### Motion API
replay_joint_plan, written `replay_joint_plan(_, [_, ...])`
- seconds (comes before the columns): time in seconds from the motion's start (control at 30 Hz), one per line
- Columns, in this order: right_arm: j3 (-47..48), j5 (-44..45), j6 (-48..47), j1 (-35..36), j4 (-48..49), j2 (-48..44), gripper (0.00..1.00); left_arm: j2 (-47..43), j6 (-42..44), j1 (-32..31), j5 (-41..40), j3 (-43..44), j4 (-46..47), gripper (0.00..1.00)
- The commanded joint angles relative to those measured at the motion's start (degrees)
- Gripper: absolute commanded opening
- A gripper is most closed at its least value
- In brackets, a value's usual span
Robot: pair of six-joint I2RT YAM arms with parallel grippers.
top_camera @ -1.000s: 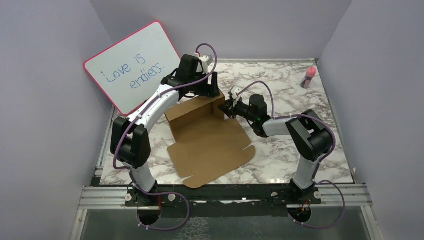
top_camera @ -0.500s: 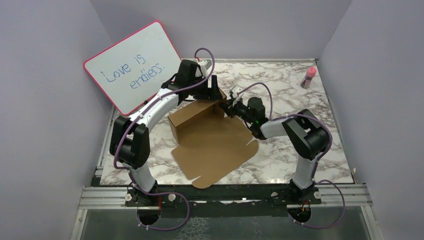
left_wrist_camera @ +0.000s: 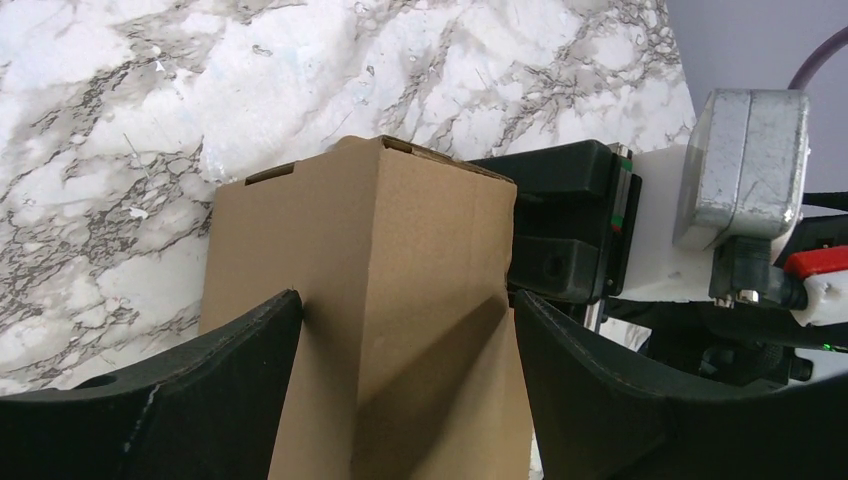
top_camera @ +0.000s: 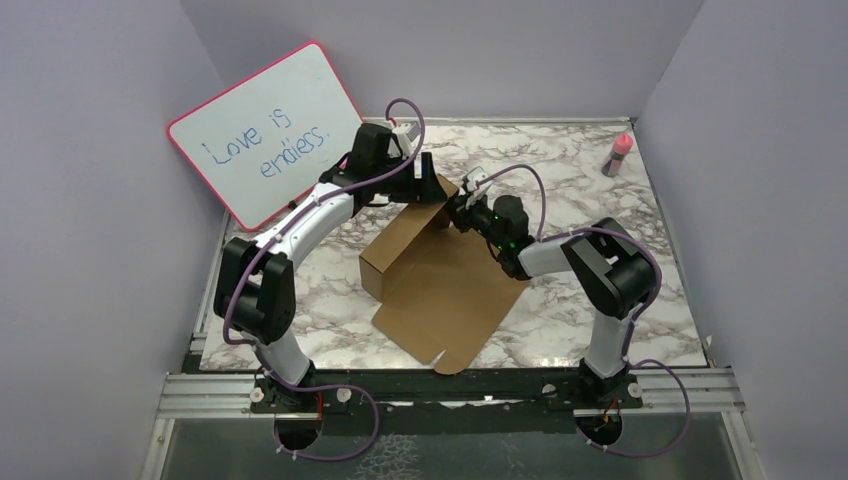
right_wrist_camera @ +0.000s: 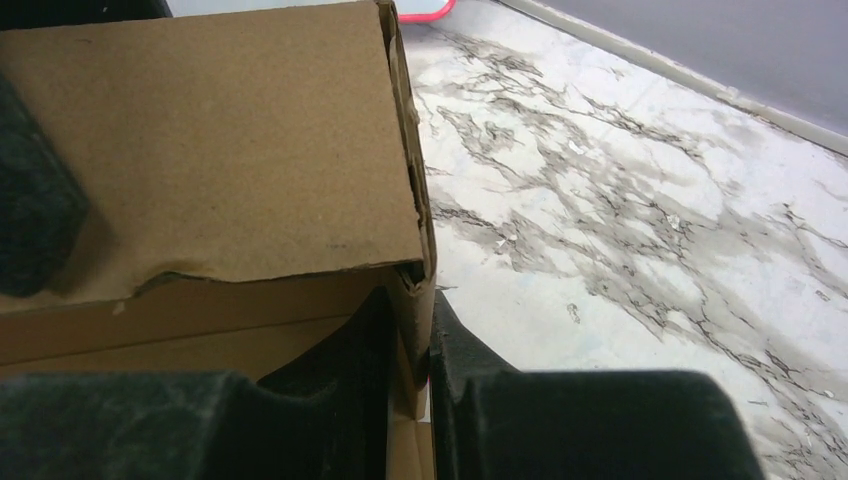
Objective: Fold the paper box
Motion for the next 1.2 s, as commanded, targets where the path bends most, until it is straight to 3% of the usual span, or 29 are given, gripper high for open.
replay_joint_plan(0.0, [1.9, 5.5, 0.2, 0.0, 1.3, 1.4, 0.19, -2.7, -2.8, -0.4, 6.8, -1.7, 1.5, 0.78])
replay_joint_plan(0.53, [3.1, 10.9, 3.0, 0.1, -0.1, 0.9, 0.16, -4.6, -4.7, -0.4, 9.4, -5.9, 4.5, 0.78])
replay_joint_plan(0.63, [2.8, 7.9, 4.7, 0.1, 1.5, 0.7, 0.17, -4.7, -5.2, -0.4, 9.5, -6.7, 5.3, 0.78])
replay_joint_plan(0.8, [2.9, -0.6, 4.8, 0.2, 2.2, 0.7, 0.22, -4.8, -5.1, -0.3, 5.5, -6.8, 5.0, 0.78])
replay_joint_plan(1.17, [1.1, -0.2, 4.7, 0.2, 2.5, -0.3, 0.36, -6.4, -0.9, 0.4, -10.3, -1.4, -2.6, 0.82])
